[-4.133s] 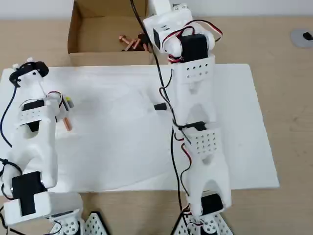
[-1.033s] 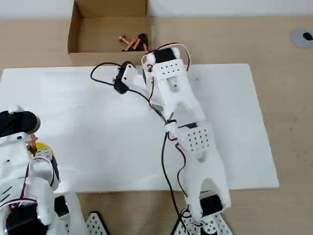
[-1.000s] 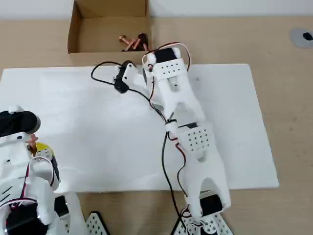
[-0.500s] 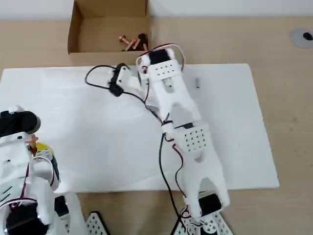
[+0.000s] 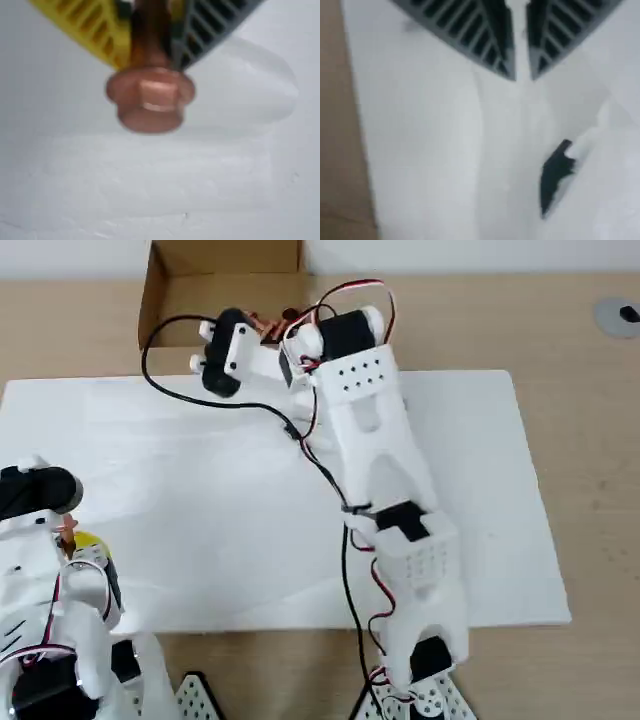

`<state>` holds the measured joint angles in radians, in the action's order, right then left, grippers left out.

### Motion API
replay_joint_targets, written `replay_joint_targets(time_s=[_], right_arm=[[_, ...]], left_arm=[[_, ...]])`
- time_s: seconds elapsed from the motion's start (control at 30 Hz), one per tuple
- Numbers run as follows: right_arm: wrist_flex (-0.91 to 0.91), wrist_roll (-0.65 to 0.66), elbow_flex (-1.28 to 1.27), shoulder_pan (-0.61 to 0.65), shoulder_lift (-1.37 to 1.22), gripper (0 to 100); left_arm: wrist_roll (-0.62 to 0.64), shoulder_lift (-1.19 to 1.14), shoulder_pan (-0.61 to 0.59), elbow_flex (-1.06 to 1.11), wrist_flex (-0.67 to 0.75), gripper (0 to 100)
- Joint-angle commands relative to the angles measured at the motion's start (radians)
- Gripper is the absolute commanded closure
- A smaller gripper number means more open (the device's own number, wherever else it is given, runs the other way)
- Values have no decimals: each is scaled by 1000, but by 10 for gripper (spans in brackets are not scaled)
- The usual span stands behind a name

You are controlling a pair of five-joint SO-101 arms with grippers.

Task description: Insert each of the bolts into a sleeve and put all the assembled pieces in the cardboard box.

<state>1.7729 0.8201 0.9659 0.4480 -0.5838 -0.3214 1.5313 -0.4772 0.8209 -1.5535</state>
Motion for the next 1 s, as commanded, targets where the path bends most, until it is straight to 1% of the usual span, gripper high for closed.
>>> replay_joint_targets(time_s=[0.0,0.1,0.37,0.53,0.63,0.83,0.97], right_arm=[[15,8,8,12,85,987],[15,5,-19,15,77,986],[15,-23,-185,94,-5,984],[9,-25,-160,76,-119,964],[14,-61,-125,68,-179,940],[11,-69,-114,61,-245,938],[-38,-66,-71,19,-300,939]], left_arm=[[-5,1,12,-6,8,990],[-3,1,9,-6,8,990],[-3,1,9,-6,8,990],[-3,1,9,-5,8,990],[-5,1,9,-2,8,990],[-5,1,9,0,9,990],[-5,1,9,0,9,990]])
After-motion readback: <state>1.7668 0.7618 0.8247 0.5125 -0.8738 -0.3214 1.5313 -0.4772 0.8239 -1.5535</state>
